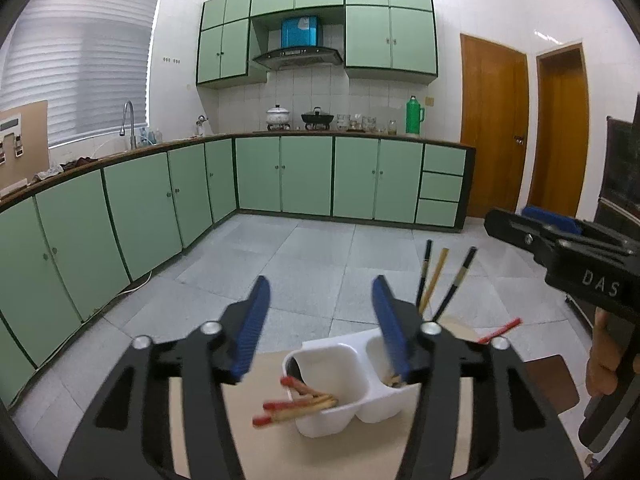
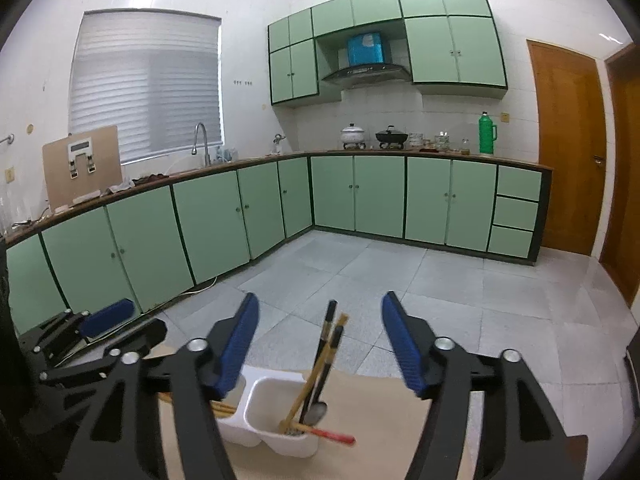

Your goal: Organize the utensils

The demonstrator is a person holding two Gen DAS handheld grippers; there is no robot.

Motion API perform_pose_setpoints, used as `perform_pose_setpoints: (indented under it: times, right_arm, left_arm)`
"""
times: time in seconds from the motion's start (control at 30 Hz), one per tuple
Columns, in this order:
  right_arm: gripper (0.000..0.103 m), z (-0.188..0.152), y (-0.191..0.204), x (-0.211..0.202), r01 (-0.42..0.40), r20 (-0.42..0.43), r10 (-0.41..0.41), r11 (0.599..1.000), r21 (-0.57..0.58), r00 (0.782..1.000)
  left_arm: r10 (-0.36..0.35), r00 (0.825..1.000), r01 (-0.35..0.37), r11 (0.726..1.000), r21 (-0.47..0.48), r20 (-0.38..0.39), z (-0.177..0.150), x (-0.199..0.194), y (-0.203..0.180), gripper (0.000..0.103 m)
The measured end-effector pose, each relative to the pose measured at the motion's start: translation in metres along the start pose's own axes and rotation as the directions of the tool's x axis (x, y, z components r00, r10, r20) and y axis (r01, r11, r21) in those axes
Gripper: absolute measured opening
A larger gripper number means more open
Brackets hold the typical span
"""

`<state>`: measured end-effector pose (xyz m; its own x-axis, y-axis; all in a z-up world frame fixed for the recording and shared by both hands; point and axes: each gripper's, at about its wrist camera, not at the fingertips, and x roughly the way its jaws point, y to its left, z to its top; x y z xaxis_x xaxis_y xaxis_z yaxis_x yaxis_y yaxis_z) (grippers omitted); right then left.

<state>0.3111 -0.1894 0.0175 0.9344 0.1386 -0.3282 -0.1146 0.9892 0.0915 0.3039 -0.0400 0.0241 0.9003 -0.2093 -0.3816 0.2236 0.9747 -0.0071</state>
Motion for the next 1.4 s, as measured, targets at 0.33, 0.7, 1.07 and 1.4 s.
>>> perform_pose_setpoints:
  times: [0.33, 0.7, 1.07, 1.4]
  right_arm:
    - [0.087, -0.039, -0.012, -0.050, -0.013, 0.001, 0.013, 0.998, 0.061, 1.000]
    - [0.097, -0.083, -0.002, -0.099, -0.064, -0.043, 0.067, 0.996, 0.065, 0.997]
    - [0.097, -0.093, 0.012, -0.142, -0.095, -0.029, 0.097, 0.994, 0.056, 0.995]
    - [0.097, -0.091, 0.029, -0.168, -0.109, -0.008, 0.109, 0.994, 0.007, 0.994]
  left_arm:
    - [-0.008, 1.000, 0.008, 1.000, -0.017, -0.013, -0.029, -0.051, -0.012, 0.079]
    - [-0.029, 0.999, 0.029, 0.999, -0.044, -0.017, -0.062, -0.104, -0.024, 0.090]
    - [0.012, 1.000, -0.012, 0.998, -0.057, -0.001, -0.066, -0.151, -0.023, 0.092]
    - [0.026, 0.999, -0.025, 0.998, -0.060, 0.028, -0.063, -0.181, -0.026, 0.093]
